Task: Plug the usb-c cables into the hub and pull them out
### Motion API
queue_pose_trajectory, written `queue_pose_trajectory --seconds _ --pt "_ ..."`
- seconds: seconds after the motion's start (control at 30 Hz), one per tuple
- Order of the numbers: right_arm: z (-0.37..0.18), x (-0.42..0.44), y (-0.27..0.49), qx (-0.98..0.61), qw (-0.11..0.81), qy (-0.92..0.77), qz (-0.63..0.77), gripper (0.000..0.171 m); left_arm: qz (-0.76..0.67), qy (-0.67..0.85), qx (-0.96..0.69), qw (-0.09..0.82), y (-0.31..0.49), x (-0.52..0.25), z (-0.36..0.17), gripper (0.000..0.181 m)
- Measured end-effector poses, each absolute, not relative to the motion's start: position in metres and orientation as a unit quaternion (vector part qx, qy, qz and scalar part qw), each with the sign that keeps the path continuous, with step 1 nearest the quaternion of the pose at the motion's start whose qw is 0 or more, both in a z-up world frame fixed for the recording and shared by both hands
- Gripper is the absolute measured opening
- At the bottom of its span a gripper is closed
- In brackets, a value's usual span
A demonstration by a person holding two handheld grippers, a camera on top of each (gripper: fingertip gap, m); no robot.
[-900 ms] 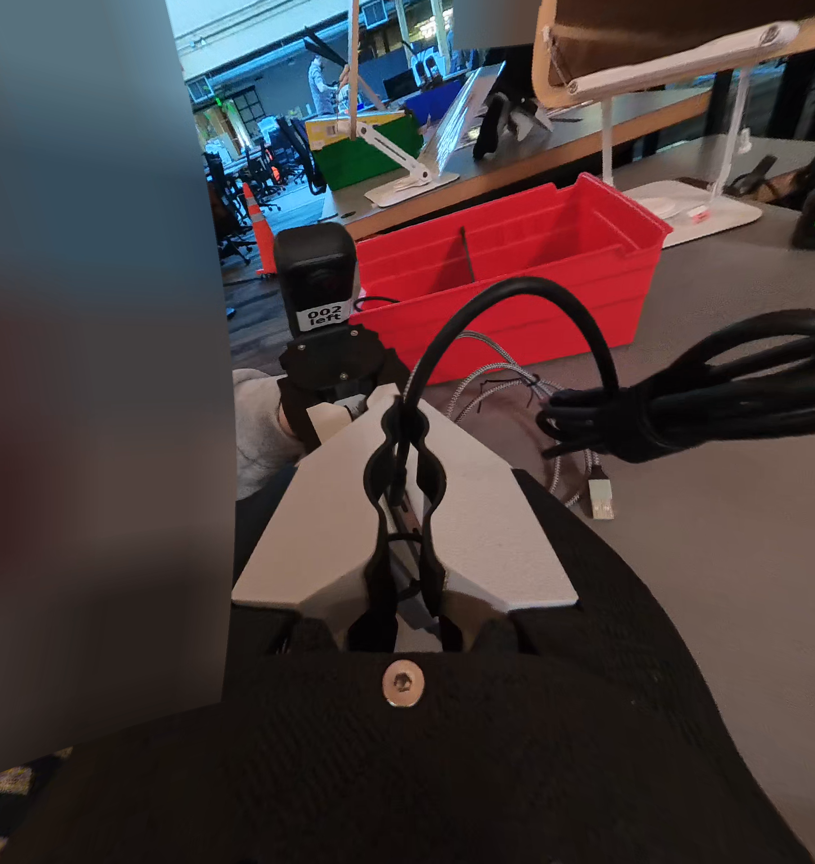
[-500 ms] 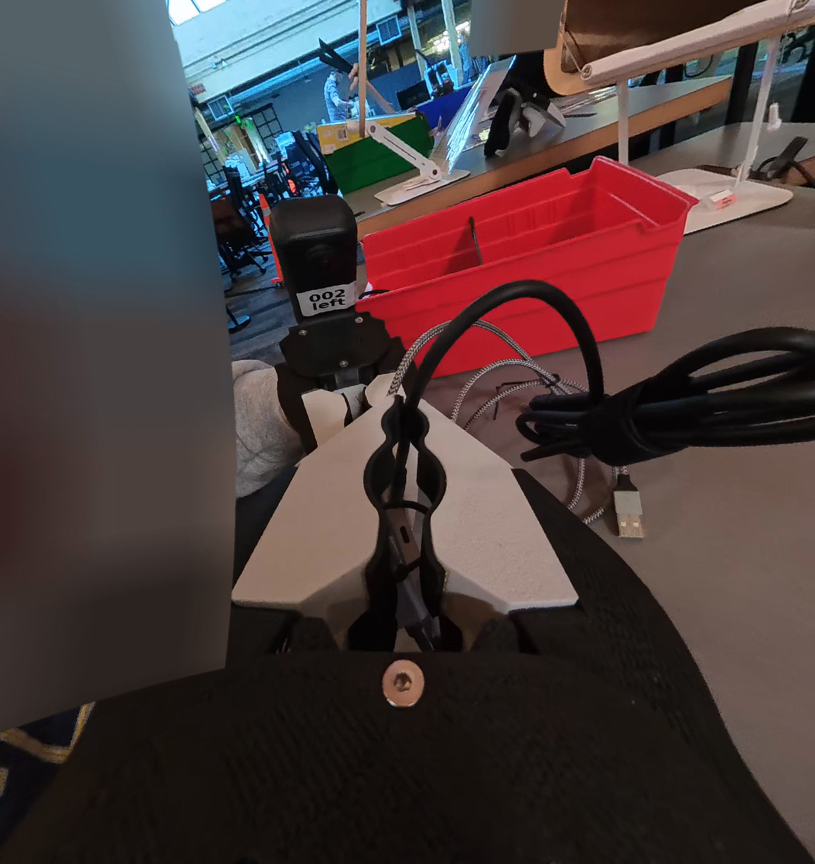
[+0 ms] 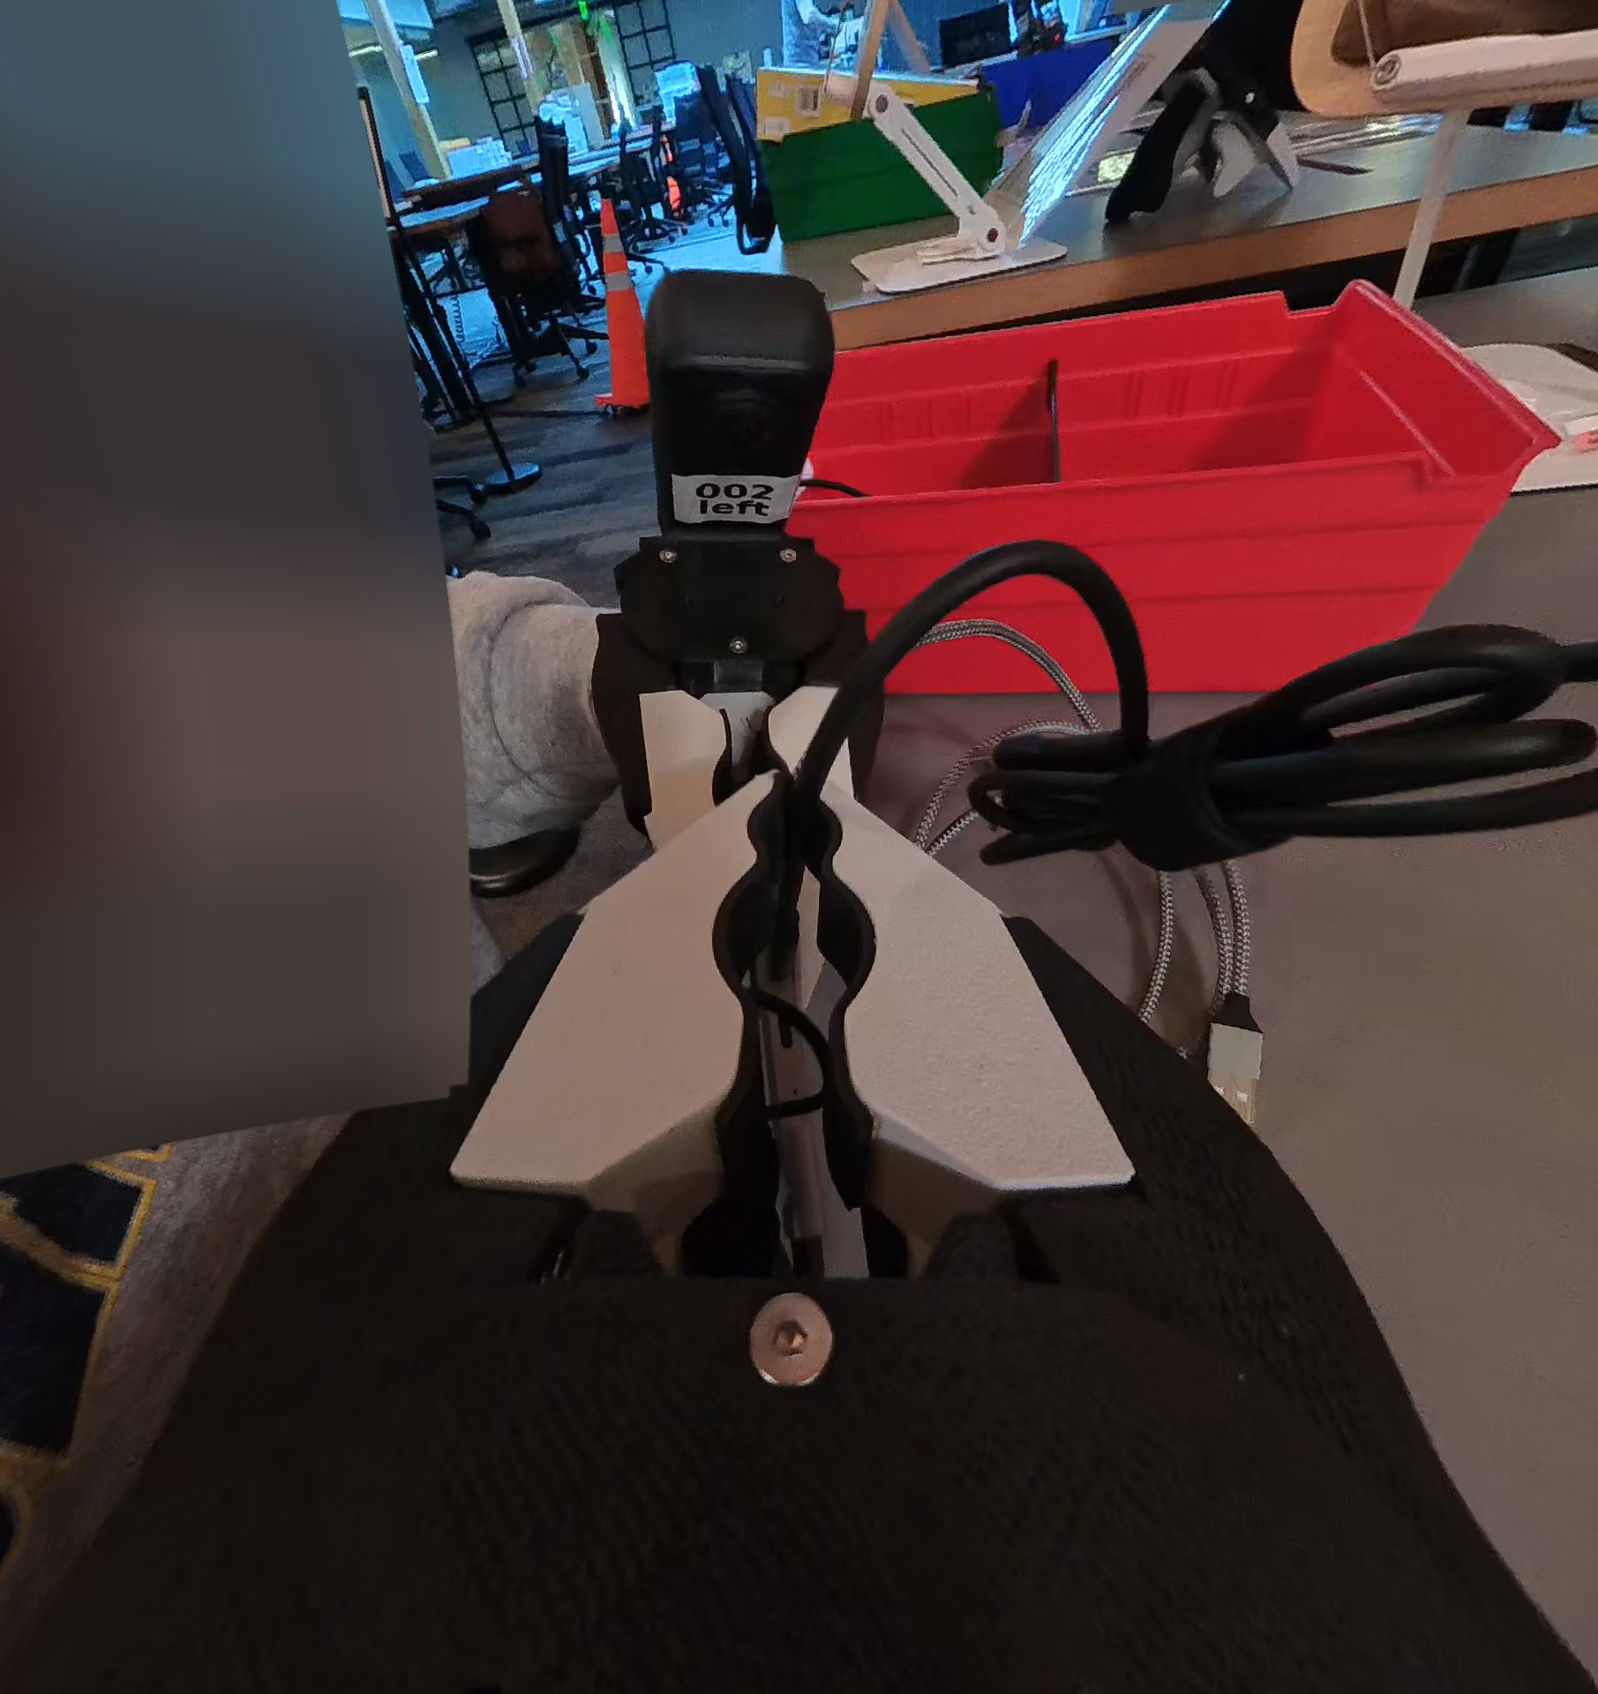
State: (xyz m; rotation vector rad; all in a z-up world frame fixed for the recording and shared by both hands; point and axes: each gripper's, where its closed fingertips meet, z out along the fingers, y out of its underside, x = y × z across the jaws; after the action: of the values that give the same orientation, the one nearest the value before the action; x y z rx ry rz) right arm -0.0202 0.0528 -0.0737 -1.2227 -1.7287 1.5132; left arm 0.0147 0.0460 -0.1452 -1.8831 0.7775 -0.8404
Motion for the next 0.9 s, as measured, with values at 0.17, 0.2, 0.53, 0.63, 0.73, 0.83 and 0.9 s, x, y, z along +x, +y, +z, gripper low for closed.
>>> queue_pose_trajectory --seconds 0.17,0.2,0.53,0.63,0.73,0.83,0.9 --pt "-0.076 -0.017 0.054 -0.45 0.284 -0.644 0.55 0.001 -0.336 0.304 -0.767 0.454 0.049 0.011 -0.145 0.007" --pt "-0.077 -0.016 0.055 -0.453 0.284 -0.639 0.552 0.001 -0.332 0.306 -0.768 0.455 0.049 0.012 -0.146 0.006" --pt "-0.086 -0.012 0.06 -0.469 0.297 -0.638 0.533 0.001 -0.329 0.304 -0.773 0.448 0.049 0.01 -0.148 0.006" --pt "-0.087 -0.014 0.059 -0.47 0.292 -0.642 0.53 0.001 -0.321 0.313 -0.775 0.444 0.048 0.01 -0.15 0.006" --pt "-0.089 -0.016 0.056 -0.471 0.282 -0.647 0.529 0.001 -0.312 0.321 -0.78 0.438 0.048 0.011 -0.154 0.006" --pt "-0.093 -0.015 0.054 -0.473 0.272 -0.657 0.52 0.001 -0.3 0.331 -0.785 0.43 0.047 0.012 -0.158 0.006" --pt "-0.094 -0.014 0.053 -0.473 0.273 -0.662 0.513 0.001 -0.295 0.334 -0.786 0.429 0.047 0.013 -0.159 0.006"
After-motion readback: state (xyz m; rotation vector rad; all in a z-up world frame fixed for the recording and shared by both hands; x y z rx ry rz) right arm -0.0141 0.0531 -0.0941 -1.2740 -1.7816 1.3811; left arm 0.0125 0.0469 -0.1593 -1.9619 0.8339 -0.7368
